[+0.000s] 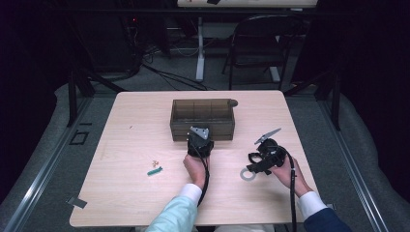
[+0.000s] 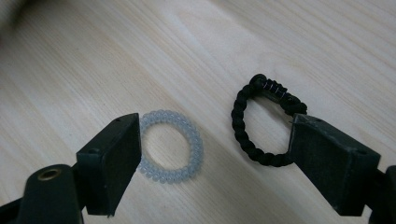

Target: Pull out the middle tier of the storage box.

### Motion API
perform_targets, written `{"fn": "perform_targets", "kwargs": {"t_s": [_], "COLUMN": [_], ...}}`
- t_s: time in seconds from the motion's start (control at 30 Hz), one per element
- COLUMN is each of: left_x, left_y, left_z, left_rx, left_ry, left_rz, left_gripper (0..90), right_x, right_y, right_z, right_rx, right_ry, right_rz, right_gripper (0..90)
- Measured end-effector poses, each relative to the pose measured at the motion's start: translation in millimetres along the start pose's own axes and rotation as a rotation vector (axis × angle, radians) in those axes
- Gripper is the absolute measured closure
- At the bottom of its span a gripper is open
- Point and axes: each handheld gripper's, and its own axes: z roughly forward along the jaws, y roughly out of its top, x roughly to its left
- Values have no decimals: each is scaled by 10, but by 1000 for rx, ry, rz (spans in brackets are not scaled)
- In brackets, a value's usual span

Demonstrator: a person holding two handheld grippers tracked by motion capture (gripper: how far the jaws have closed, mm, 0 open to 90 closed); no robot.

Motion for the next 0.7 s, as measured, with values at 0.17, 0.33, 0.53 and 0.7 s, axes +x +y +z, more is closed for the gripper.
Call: {"fn": "perform_targets", "kwargs": {"t_s": [0.17,0.33,0.53,0.7], "left_x": [-8,-20,-58,-61], "left_y": [-6,-9,25,17], "left_z": [-10,-28,14,20], "left_rx": [-5,-18,0,5], "left_ry": [6,13,30,44], "left_rz": [-4,-1,-1,1], "left_gripper": [560,575,520,550], "right_x": [-1,-2,1,-7], "right_y": [-3,-1,-3,-4], "right_z": [3,1,10,2], "right_rx": [-4,0,3,7], "right_ry": [3,2,6,5], "right_rz": [3,-2,-6,-3], "right_gripper": [169,168,169,169]}}
